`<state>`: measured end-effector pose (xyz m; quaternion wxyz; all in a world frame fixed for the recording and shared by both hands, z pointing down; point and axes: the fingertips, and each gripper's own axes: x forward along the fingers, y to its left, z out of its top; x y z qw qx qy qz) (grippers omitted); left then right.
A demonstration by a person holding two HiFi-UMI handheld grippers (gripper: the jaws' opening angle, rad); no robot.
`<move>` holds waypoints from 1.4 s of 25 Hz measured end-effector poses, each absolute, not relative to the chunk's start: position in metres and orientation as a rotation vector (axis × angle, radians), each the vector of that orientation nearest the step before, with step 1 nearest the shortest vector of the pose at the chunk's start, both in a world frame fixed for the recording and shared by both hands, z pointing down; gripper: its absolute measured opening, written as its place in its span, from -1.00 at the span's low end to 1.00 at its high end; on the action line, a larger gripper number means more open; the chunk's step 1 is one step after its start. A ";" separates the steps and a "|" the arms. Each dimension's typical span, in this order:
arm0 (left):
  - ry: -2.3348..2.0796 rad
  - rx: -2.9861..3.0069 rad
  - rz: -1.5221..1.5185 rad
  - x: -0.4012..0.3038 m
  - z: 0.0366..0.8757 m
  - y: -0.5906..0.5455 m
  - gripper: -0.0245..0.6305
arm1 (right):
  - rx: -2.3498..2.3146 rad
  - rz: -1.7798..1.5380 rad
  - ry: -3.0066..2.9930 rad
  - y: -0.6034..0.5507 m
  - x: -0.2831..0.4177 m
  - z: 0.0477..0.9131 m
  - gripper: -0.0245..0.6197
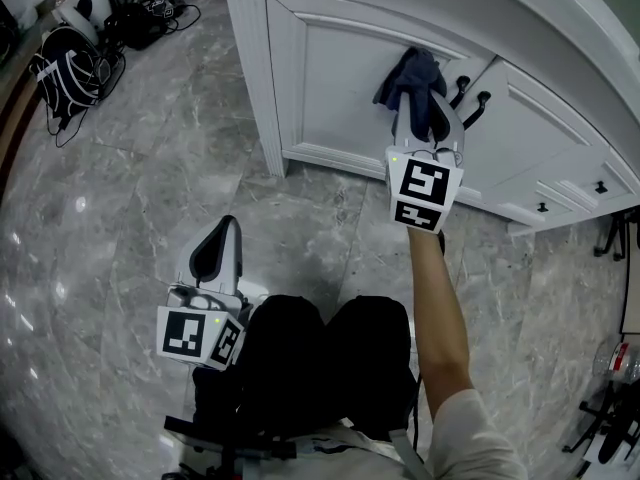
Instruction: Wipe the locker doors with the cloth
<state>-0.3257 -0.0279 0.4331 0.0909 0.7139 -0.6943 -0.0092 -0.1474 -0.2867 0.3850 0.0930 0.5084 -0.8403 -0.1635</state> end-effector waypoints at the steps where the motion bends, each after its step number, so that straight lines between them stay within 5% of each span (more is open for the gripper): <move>1: -2.061 2.120 -0.030 -0.326 0.434 -0.028 -0.92 | 1.511 -0.489 -2.497 -0.287 -0.148 0.386 -0.67; 35: -2.070 2.069 -0.065 -0.366 0.445 -0.008 -0.92 | 1.148 -0.562 -2.681 -0.244 -0.320 0.407 -0.66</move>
